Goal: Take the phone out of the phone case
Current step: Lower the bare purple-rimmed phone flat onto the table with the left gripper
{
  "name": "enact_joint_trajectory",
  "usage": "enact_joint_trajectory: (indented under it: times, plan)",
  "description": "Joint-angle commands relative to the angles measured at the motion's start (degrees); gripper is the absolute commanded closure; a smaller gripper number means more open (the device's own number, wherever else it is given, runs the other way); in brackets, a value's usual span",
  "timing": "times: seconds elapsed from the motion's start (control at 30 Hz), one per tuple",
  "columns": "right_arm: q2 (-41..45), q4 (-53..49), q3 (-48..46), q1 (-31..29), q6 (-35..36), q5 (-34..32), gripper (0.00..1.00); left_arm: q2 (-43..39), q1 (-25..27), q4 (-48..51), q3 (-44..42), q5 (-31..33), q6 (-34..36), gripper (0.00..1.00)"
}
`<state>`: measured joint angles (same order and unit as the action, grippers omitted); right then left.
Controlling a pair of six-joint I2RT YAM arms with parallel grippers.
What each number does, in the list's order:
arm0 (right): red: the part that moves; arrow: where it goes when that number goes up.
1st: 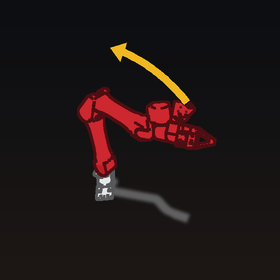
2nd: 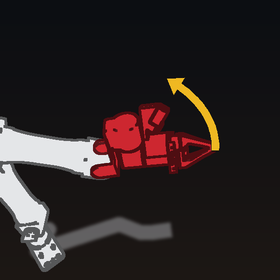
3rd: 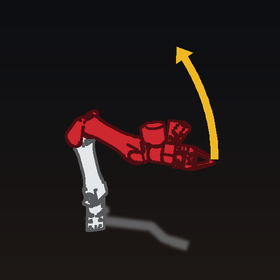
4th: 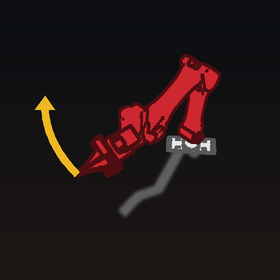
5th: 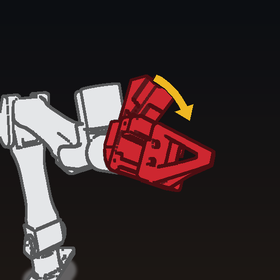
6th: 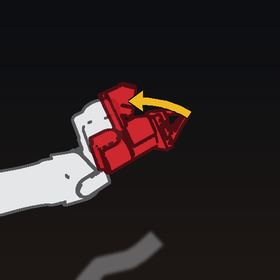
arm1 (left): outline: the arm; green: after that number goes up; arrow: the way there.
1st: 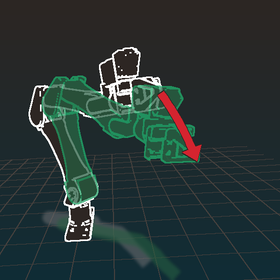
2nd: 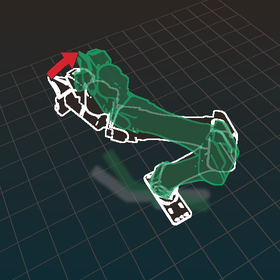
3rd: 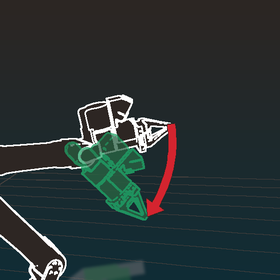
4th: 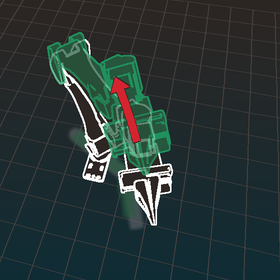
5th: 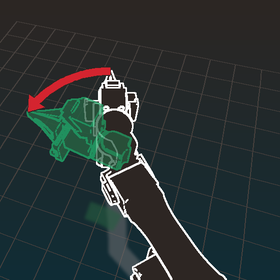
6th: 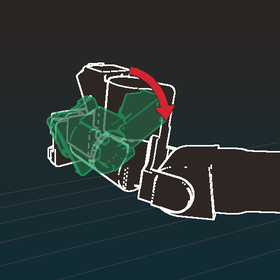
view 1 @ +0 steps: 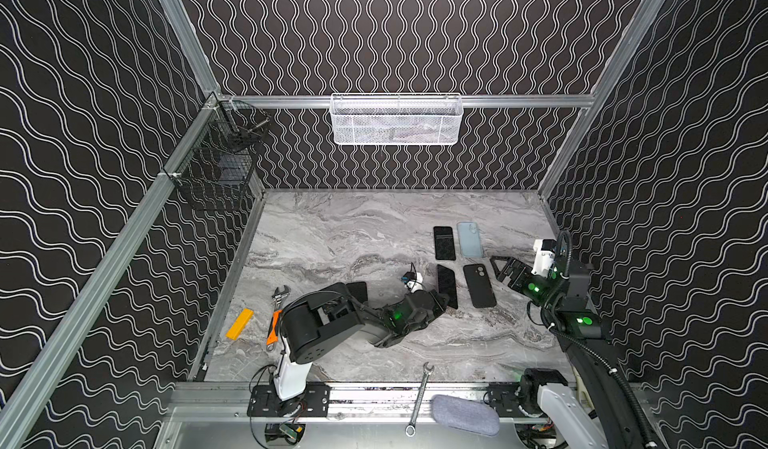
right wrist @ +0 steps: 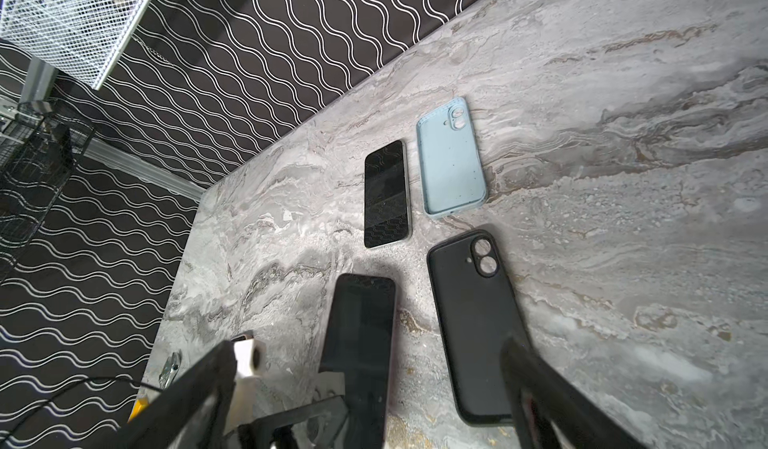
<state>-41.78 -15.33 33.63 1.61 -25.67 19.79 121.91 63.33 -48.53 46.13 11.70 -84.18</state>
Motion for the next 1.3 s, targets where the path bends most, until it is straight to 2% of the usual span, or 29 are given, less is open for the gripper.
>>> enact_joint_trajectory:
  times: [0.0, 0.7, 0.9, 1.27]
  plan:
    - [0.7, -1.1, -0.7, 0.1, 0.8, 1.2, 0.00, 1.3, 0.4, -7.7, 0.8, 2.7, -2.2, 1.00]
    - [0.4, 0.3, -1.7, 0.2, -1.4, 2.4, 0.00, 6.1, 0.6, -10.8, 1.9, 2.9, -4.5, 0.99]
    - [0.7, -0.1, -1.8, 0.3, -1.0, 2.0, 0.00, 7.0, 0.6, -10.9, 2.7, 2.6, -4.1, 0.87]
    - [0.1, 0.0, -2.1, 0.2, -0.9, 2.1, 0.00, 7.6, 0.3, -10.8, 2.8, 1.8, -1.2, 0.70]
